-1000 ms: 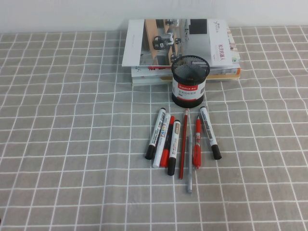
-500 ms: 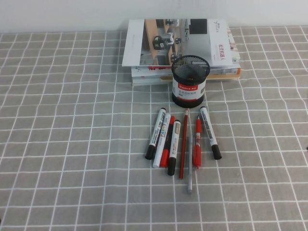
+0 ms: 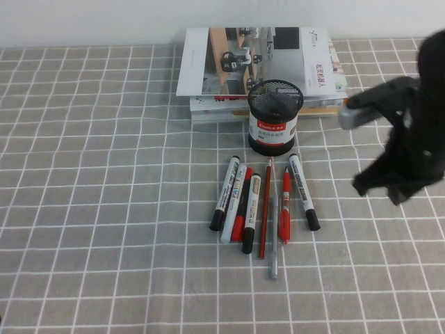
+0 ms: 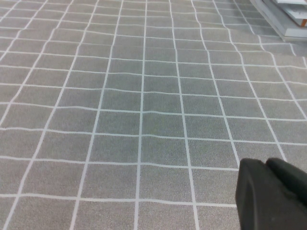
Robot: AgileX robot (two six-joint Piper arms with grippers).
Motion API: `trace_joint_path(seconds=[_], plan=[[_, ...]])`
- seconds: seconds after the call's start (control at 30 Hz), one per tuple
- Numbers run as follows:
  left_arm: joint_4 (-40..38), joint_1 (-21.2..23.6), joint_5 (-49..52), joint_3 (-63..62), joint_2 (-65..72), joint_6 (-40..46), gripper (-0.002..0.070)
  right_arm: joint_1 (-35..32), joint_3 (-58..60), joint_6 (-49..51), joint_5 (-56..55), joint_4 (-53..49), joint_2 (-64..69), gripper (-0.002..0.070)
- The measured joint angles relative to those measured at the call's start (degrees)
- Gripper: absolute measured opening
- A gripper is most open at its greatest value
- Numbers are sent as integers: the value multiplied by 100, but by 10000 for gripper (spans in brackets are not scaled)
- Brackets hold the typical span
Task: Put the pen into the pen holder
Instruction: Pick up the pen on the table
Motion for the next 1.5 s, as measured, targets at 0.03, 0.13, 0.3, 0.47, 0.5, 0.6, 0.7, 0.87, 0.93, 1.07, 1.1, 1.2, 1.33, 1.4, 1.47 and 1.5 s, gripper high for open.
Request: trace_joint_path(seconds=[0.03, 0.13, 0.3, 0.47, 0.5, 0.6, 0.7, 0.87, 0.93, 1.07, 1.1, 1.2, 1.33, 1.4, 1.47, 1.5], plan=[[0, 0, 0, 0, 0, 0, -4, 0, -152, -67, 10, 91, 123, -12], [0, 0, 0, 0, 0, 0, -4, 4, -758, -132, 10, 293, 618, -12], [0, 0, 0, 0, 0, 0, -4, 4, -1699, -161, 10, 440, 1378, 72], [0, 0, 0, 0, 0, 0, -4, 4, -2470, -161, 10, 489, 2034, 251], [0, 0, 0, 0, 0, 0, -4, 4, -2578, -161, 10, 516, 2169, 269], [0, 0, 0, 0, 0, 0, -4, 4, -2748, -161, 10, 651, 2514, 286], [0, 0, 0, 0, 0, 0, -4, 4, -2798, -161, 10, 776, 2800, 286], [0, 0, 0, 0, 0, 0, -4, 4, -2798, -161, 10, 893, 3141, 286], [0, 0, 0, 0, 0, 0, -4, 4, -2844, -161, 10, 941, 3173, 286], [0, 0, 0, 0, 0, 0, -4, 4, -2857, -161, 10, 1018, 3209, 286], [0, 0, 0, 0, 0, 0, -4, 4, -2867, -161, 10, 1047, 3219, 286], [0, 0, 0, 0, 0, 0, -4, 4, -2872, -161, -1, 1202, 3248, 286], [0, 0, 0, 0, 0, 0, -4, 13, -2872, -161, 13, 1310, 3374, 286], [0, 0, 0, 0, 0, 0, -4, 13, -2872, -161, 13, 1314, 3374, 281], [0, 0, 0, 0, 0, 0, -4, 17, -2872, -161, 13, 1276, 3374, 265], [0, 0, 0, 0, 0, 0, -4, 27, -2872, -161, 13, 1236, 3374, 247]])
